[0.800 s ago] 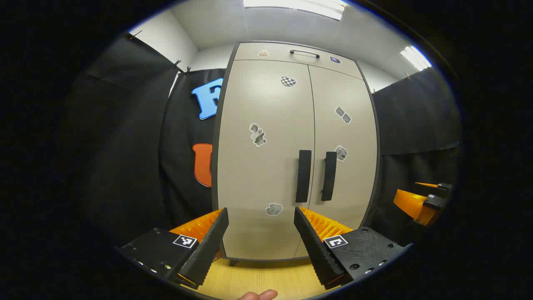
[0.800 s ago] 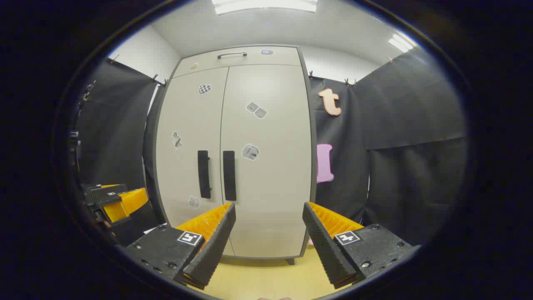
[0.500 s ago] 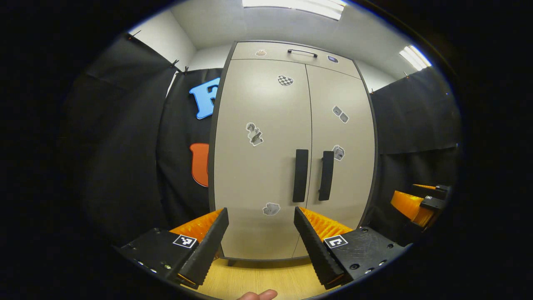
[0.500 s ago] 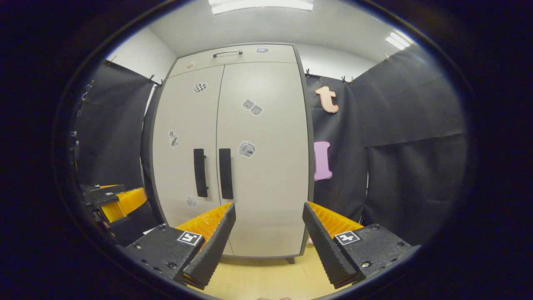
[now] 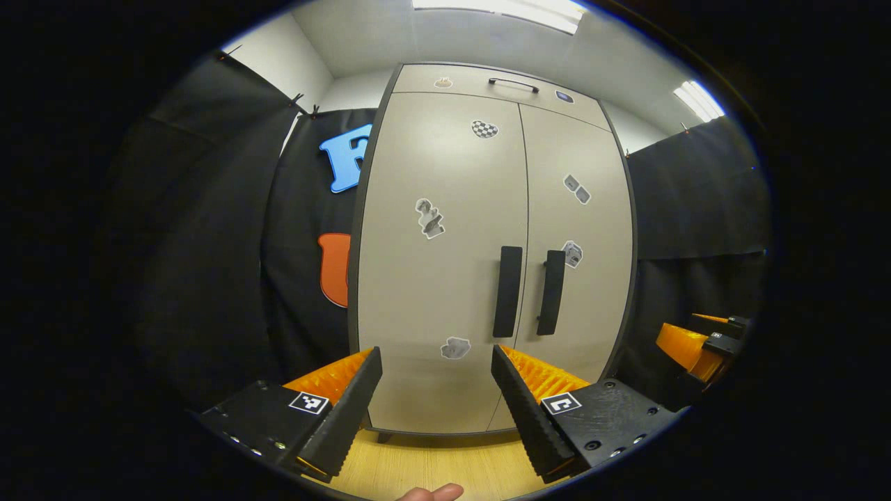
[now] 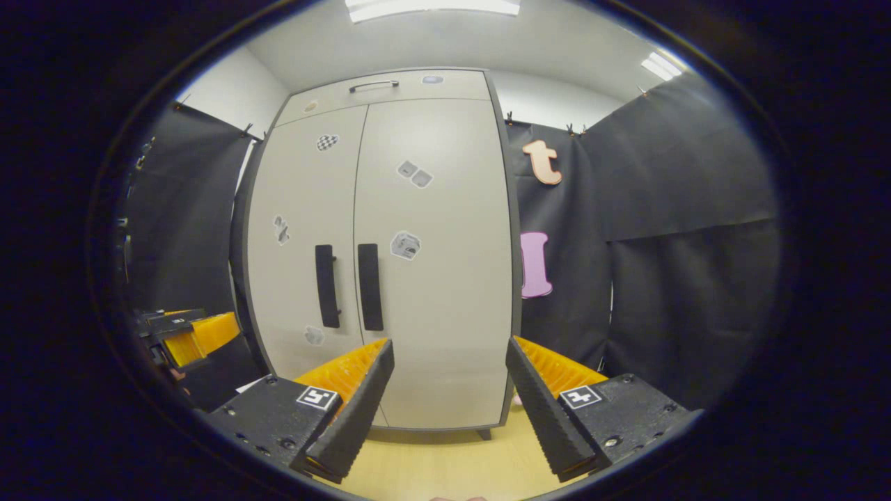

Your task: Open the right door of the double-door shoe cabinet with the right hand, and open the left door with the left hand.

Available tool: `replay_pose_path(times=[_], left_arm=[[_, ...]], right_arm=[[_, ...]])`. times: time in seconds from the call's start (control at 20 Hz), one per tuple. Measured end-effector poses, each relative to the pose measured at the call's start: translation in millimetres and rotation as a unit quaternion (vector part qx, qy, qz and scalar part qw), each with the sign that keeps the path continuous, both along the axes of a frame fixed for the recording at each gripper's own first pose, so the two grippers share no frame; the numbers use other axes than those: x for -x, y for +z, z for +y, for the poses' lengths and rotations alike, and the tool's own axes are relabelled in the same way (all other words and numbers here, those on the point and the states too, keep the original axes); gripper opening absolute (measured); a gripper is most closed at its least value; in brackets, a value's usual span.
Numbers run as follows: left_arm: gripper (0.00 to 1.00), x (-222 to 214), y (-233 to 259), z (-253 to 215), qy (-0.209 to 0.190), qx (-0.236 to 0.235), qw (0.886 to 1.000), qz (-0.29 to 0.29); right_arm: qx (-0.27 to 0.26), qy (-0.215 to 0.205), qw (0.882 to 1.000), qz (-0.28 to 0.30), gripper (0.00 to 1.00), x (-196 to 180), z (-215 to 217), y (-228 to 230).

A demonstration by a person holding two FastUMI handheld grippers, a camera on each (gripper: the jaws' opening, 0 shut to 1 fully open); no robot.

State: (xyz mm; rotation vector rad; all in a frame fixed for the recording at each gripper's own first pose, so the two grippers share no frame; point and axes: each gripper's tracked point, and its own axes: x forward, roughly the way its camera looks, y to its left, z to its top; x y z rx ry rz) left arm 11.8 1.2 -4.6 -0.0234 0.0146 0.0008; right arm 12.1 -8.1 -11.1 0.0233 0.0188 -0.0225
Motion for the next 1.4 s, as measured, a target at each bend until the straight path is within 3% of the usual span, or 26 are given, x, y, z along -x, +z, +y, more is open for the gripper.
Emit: replay_pose_path(times=[0.4, 0.75, 1.05, 1.4], left_arm=[[0.95, 1.0, -4.6, 1.0, -0.001, -0.008, 1.0, 0.004], [0.95, 18.7, -30.3, 11.2, -0.001, -0.011, 1.0, 0.027], [0.95, 30.9, -53.2, 11.5, -0.01, -0.002, 0.998, 0.054], [0.95, 34.2, -66.4, 19.4, -0.008, -0.003, 0.998, 0.068]], right_arm=[[-0.004, 0.013, 1.0, 0.002, 1.0, -24.3, 13.9, 1.0], [-0.032, 0.051, 0.998, 0.01, 1.0, -98.8, 47.9, 12.1], [-0.009, 0.059, 0.998, 0.01, 0.98, -153.0, 76.1, 16.4], [-0.008, 0.052, 0.999, 0.004, 0.99, -180.1, 93.1, 31.2]])
